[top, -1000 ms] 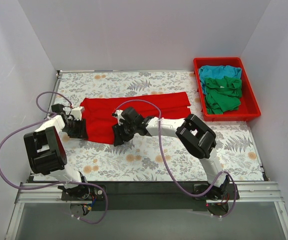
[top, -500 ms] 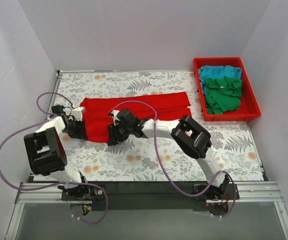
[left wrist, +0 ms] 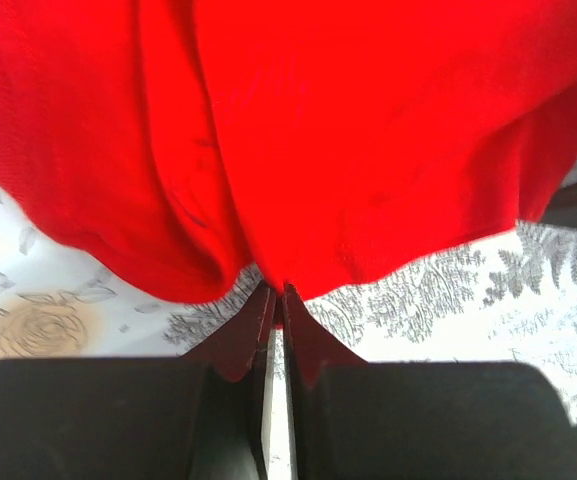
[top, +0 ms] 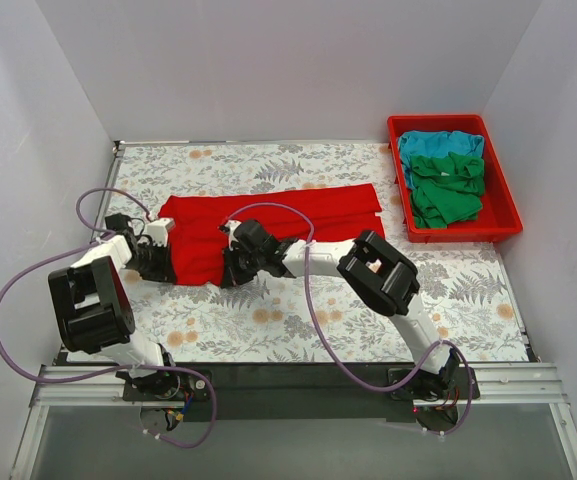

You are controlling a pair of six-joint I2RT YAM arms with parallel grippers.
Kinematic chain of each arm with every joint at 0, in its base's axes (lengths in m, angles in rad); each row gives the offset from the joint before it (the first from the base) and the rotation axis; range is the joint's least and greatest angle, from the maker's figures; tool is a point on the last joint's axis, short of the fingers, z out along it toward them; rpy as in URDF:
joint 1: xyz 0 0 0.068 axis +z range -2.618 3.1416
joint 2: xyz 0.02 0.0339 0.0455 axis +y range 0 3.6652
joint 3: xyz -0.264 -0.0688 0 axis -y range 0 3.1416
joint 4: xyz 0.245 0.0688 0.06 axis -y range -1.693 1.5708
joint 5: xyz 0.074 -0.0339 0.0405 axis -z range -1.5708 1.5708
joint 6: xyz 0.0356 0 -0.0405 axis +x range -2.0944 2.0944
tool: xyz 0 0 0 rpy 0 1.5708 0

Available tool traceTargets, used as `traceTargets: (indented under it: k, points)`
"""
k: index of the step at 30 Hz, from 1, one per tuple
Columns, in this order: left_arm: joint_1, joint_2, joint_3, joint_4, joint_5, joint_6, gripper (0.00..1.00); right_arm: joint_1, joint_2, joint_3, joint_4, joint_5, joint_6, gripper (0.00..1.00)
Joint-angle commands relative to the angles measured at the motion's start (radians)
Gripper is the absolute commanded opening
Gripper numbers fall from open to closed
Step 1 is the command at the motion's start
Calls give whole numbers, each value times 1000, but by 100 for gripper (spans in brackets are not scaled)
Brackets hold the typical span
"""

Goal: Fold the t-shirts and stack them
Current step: Fold the tshirt

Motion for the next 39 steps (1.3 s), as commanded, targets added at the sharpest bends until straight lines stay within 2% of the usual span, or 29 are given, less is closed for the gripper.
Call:
traceTargets:
  k: [1,6,9,13,16,18,23,27,34,39]
  points:
    - [-1,-37,-19,-83,0,42,0,8,-4,-76,-122,34,-49,1]
    - [-3,-90,46,-192,86,65,0,9,-116,-154,-66,13,-118,1]
    - [-9,-82,118,-255,141,47,0,2,-168,-153,-68,-65,-202,2]
    - [-21,-32,208,-294,190,3,0,-35,-239,-148,-86,-77,-371,28]
    - [-30,25,264,-298,214,-30,0,-46,-276,-156,-121,-31,-524,40]
    - [-35,50,285,-304,218,-37,0,-35,-283,-153,-125,35,-610,44]
    - [-36,79,293,-292,207,-48,0,20,-225,-78,-123,114,-873,46]
    - [-37,81,285,-285,193,-47,0,46,-162,17,-140,92,-940,49]
    - [-37,91,293,-283,188,-44,0,80,-50,120,-189,33,-924,52]
    - [-37,90,290,-280,185,-41,0,83,-4,109,-192,34,-910,52]
